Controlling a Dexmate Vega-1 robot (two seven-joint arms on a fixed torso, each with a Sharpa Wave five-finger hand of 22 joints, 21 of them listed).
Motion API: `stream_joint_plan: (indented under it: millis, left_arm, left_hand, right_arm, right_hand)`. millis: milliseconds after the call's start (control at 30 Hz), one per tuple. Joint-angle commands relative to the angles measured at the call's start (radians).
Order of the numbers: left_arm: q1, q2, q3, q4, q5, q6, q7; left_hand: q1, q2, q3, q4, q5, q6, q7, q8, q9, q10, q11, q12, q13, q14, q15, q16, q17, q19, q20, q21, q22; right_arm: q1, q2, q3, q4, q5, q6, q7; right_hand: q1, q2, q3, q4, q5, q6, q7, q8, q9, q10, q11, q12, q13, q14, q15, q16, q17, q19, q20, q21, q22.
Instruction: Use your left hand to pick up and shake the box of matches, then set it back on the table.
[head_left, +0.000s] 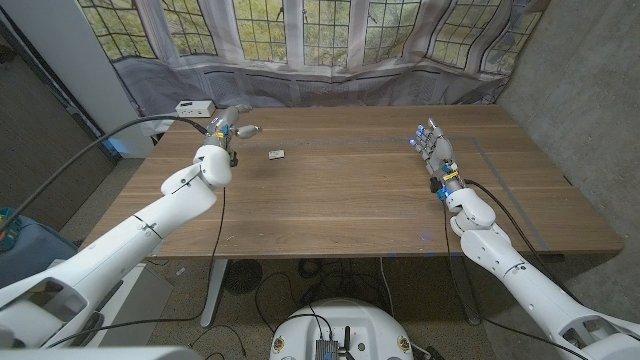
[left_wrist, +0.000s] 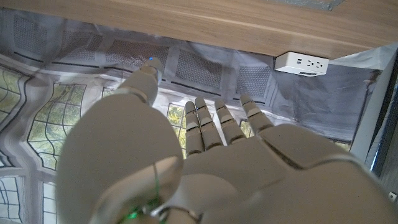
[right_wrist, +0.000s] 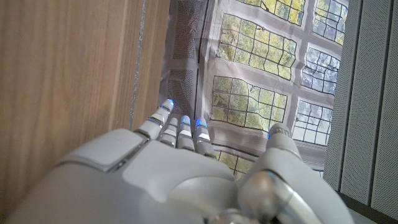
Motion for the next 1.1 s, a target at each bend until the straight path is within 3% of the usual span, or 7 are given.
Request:
stream_joint_plan:
  millis: [33,233,467,633,1100]
  left_arm:
    - [-0.075,0.043,0.071,-0.056,0.042,0.163,-0.114]
    - [-0.120,0.057,0.123,-0.076,0.070,0.247,-0.175]
    - [-0.148,0.060,0.154,-0.065,0.079,0.262,-0.204]
    - [-0.218,0.081,0.219,-0.055,0.114,0.292,-0.295]
    - [-0.338,0.087,0.312,0.025,0.180,0.234,-0.468]
  left_hand:
    - [-0.001,-0.011,-0.007,0.003,-0.003,0.013,-0.001,0.005,0.005,0.014,-0.002,0.005,0.004,-0.003,0.002,0.000,0.001,0.001,0.012,-0.004,0.002]
    - [0.001,-0.012,-0.010,0.004,-0.002,0.021,-0.002,0.006,0.005,0.025,0.000,0.008,0.004,-0.001,0.005,0.001,0.001,-0.001,0.015,-0.008,0.003]
    - [0.018,-0.009,-0.012,0.001,0.000,0.058,0.004,0.014,0.006,0.059,0.007,0.016,0.004,0.018,0.004,0.007,0.001,0.016,0.016,-0.006,0.003]
    - [0.026,-0.009,-0.015,0.001,0.000,0.071,0.003,0.015,0.006,0.069,-0.001,0.016,0.004,0.019,0.004,0.006,0.001,-0.003,0.023,-0.016,0.004]
    - [0.061,0.003,-0.008,-0.005,0.002,0.081,-0.011,0.012,0.006,0.084,-0.019,0.015,0.005,0.014,-0.007,0.004,0.001,-0.011,0.028,-0.021,0.004]
  right_arm:
    - [-0.011,0.003,0.004,-0.006,-0.004,0.009,-0.013]
    - [-0.012,0.002,0.004,-0.008,-0.008,0.012,-0.014]
    - [-0.023,-0.001,0.005,-0.020,-0.010,0.010,-0.024]
    - [-0.027,-0.001,0.003,-0.024,-0.013,0.011,-0.026]
    - [-0.040,0.008,0.007,-0.036,-0.020,0.026,-0.050]
  right_hand:
    - [0.008,0.002,0.001,-0.003,0.003,0.006,-0.001,0.001,0.005,0.004,0.000,0.001,0.001,0.003,0.004,-0.001,0.004,-0.002,0.009,-0.004,0.004]
    - [0.008,0.002,0.001,-0.003,0.003,0.005,-0.002,0.001,0.005,0.004,-0.001,0.000,0.001,0.003,0.004,-0.001,0.004,-0.003,0.010,-0.005,0.004]
    - [0.008,0.002,0.001,-0.003,0.003,0.006,-0.006,0.001,0.005,0.005,-0.003,0.000,0.001,0.003,0.004,-0.001,0.004,-0.003,0.010,-0.005,0.004]
    - [0.009,0.003,0.002,-0.004,0.003,0.006,-0.007,0.001,0.005,0.005,-0.004,0.000,0.001,0.003,0.004,-0.002,0.004,-0.003,0.010,-0.005,0.004]
    - [0.011,0.004,0.002,-0.005,0.003,0.004,-0.010,0.000,0.006,0.006,-0.007,0.000,0.002,0.004,0.005,-0.002,0.004,-0.004,0.011,-0.006,0.004]
